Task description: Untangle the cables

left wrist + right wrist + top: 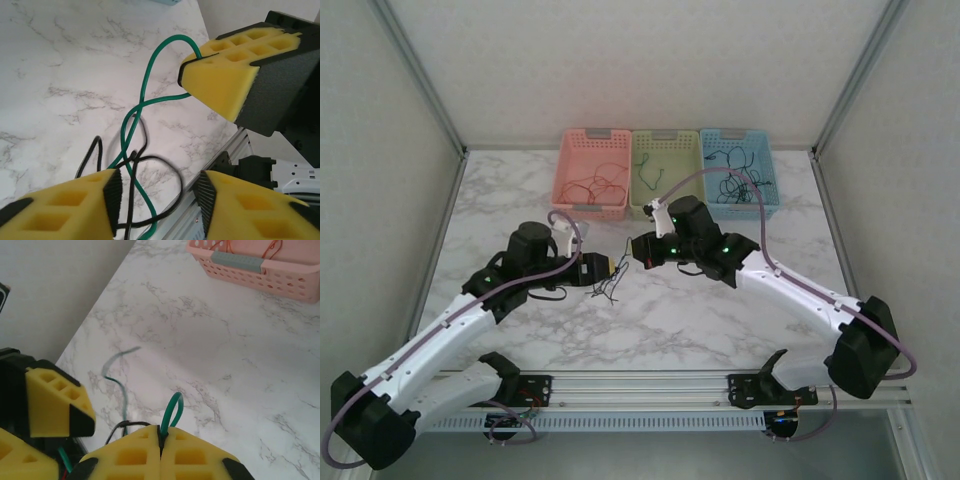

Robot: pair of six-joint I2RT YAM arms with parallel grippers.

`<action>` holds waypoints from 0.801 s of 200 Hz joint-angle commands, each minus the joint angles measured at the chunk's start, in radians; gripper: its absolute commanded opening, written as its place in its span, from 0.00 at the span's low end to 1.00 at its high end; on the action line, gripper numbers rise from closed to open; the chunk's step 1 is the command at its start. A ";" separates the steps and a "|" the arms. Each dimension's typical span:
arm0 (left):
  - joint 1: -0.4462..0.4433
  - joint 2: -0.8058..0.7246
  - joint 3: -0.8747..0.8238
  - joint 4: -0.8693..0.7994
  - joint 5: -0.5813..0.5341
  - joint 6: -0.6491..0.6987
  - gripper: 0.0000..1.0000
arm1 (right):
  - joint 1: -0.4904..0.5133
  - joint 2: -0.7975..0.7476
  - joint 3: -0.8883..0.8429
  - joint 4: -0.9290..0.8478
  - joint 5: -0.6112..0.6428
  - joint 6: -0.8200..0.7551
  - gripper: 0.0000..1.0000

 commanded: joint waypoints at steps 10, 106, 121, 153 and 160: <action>-0.008 -0.038 0.067 -0.069 0.032 0.018 0.63 | 0.005 -0.059 0.003 -0.006 -0.019 -0.114 0.00; -0.009 -0.104 0.094 -0.262 -0.189 0.027 0.70 | 0.003 -0.093 0.013 -0.007 -0.013 -0.110 0.00; -0.009 -0.123 0.078 -0.266 -0.223 0.005 0.70 | 0.003 -0.106 0.014 -0.020 0.016 -0.105 0.00; -0.009 -0.231 0.023 -0.260 -0.303 -0.029 0.67 | -0.022 -0.122 0.028 -0.063 0.086 0.001 0.00; -0.009 -0.268 0.006 -0.242 -0.302 -0.043 0.66 | -0.025 -0.127 0.032 -0.072 0.106 0.031 0.00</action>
